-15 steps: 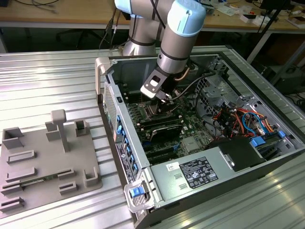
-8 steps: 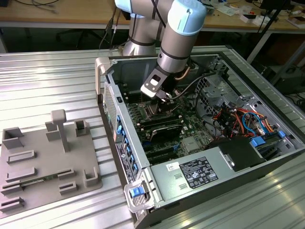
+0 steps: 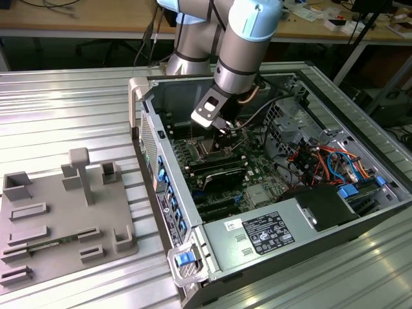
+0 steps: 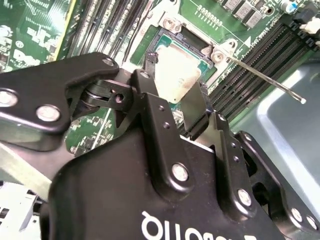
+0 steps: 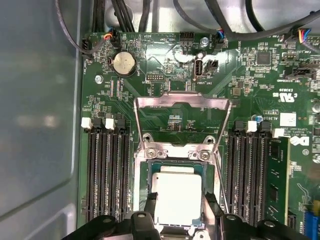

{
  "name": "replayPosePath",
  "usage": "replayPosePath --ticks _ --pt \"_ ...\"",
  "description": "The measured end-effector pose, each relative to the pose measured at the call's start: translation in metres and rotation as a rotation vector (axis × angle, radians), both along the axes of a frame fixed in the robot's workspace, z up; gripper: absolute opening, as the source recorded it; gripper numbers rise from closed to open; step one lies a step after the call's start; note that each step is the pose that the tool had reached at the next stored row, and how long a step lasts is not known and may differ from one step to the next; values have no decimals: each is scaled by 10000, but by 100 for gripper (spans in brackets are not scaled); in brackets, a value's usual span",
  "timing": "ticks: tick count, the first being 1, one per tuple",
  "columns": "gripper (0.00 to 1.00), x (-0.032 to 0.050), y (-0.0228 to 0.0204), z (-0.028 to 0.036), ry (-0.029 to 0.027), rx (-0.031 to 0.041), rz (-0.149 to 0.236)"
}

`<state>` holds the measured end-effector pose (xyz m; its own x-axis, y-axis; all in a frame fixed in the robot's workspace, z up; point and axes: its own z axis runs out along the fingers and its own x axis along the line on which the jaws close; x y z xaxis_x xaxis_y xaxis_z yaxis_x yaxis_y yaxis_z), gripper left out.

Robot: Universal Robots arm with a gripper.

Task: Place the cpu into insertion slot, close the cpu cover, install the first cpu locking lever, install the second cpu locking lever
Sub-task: 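Place the cpu into insertion slot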

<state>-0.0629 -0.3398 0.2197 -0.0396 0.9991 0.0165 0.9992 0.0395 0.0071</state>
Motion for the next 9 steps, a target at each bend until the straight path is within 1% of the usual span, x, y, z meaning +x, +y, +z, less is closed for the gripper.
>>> replayPosePath --ticks 1,3,5,6,7,9 --pt "48 3 1 25 15 -25 -3" --pt "35 9 1 46 34 -72 -2" --pt "23 9 1 47 33 -77 -3" --pt "23 10 1 47 34 -80 -2" --pt "11 10 0 47 35 -82 -2" --pt "11 10 1 47 34 -83 -2"
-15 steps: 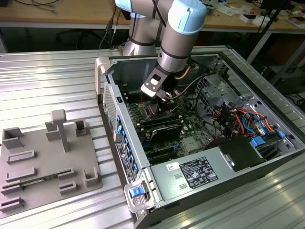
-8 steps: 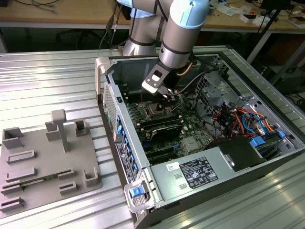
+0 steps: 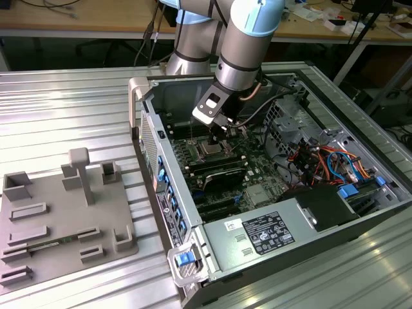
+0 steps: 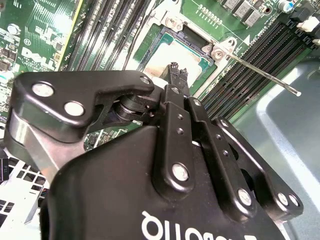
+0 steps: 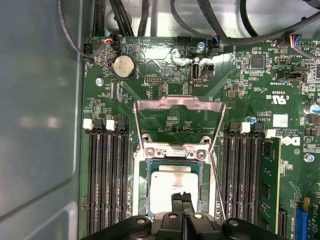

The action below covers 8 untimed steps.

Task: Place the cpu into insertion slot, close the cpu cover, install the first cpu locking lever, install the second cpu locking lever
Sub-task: 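Place the cpu into insertion slot, then close the cpu cover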

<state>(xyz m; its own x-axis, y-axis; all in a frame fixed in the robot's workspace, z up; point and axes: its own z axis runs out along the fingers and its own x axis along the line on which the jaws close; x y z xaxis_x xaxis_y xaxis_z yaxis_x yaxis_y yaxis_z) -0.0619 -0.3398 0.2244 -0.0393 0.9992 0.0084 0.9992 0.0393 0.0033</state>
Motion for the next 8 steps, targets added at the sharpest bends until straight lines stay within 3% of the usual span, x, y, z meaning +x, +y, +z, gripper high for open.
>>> replayPosePath --ticks 8 --pt "11 2 0 0 0 -24 0"
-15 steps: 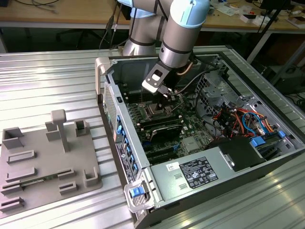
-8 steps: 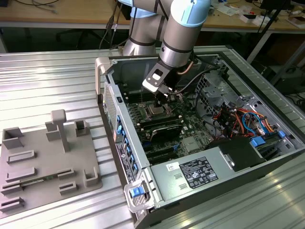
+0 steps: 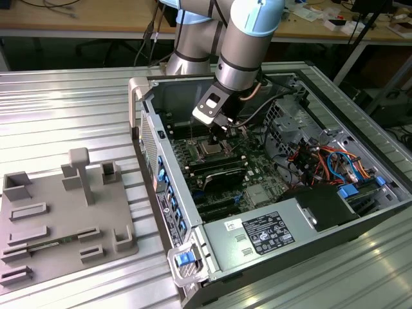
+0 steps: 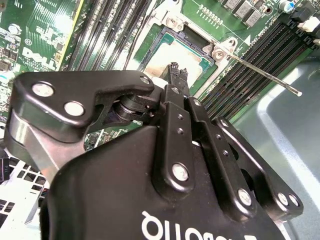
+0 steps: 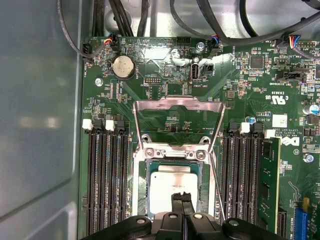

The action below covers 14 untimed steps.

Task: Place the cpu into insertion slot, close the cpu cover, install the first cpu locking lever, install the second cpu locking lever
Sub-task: 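Close the cpu cover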

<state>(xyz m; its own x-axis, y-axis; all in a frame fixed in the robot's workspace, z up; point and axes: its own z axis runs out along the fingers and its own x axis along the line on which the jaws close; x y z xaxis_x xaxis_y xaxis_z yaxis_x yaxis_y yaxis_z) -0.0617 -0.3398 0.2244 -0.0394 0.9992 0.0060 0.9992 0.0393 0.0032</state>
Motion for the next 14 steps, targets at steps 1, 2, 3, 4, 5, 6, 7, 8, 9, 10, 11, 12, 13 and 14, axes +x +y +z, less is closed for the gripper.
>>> replayPosePath --ticks 1,2,3,4,5,6,7,8,9,10,11,12,13,14 --pt "11 0 0 0 0 0 0" --pt "11 0 0 0 0 -2 0" --pt "11 0 0 0 0 -2 0" --pt "11 0 0 0 0 -2 -1" --pt "11 0 0 0 0 -3 0" --pt "11 0 0 0 0 -4 0" --pt "11 0 0 0 0 -5 0" --pt "11 2 0 0 0 -5 1" --pt "11 20 1 -1 0 -5 1" --pt "11 67 0 -2 1 -6 -1" --pt "11 135 0 -5 2 -5 1" --pt "11 222 1 -10 6 -6 1" --pt "11 258 3 -12 6 -5 1" --pt "11 276 4 -13 6 -5 0"
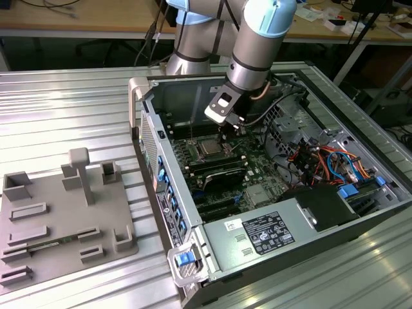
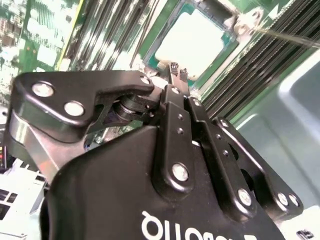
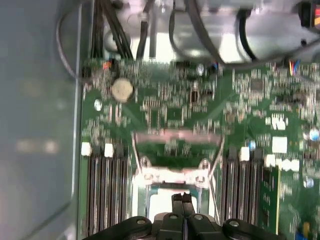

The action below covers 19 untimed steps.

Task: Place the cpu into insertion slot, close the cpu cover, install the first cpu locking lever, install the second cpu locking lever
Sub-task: 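Close the cpu cover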

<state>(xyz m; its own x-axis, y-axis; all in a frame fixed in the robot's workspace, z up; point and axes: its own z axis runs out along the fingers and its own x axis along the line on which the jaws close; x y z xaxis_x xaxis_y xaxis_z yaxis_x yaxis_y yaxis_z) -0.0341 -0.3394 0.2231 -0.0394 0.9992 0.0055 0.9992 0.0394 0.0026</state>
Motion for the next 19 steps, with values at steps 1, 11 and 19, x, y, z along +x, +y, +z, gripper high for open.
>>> replayPosePath --ticks 1,11,19 --pt "11 4 0 1 1 0 1" --pt "11 10 16 336 1 -1 -1" --pt "11 226 25 347 1 -1 1"
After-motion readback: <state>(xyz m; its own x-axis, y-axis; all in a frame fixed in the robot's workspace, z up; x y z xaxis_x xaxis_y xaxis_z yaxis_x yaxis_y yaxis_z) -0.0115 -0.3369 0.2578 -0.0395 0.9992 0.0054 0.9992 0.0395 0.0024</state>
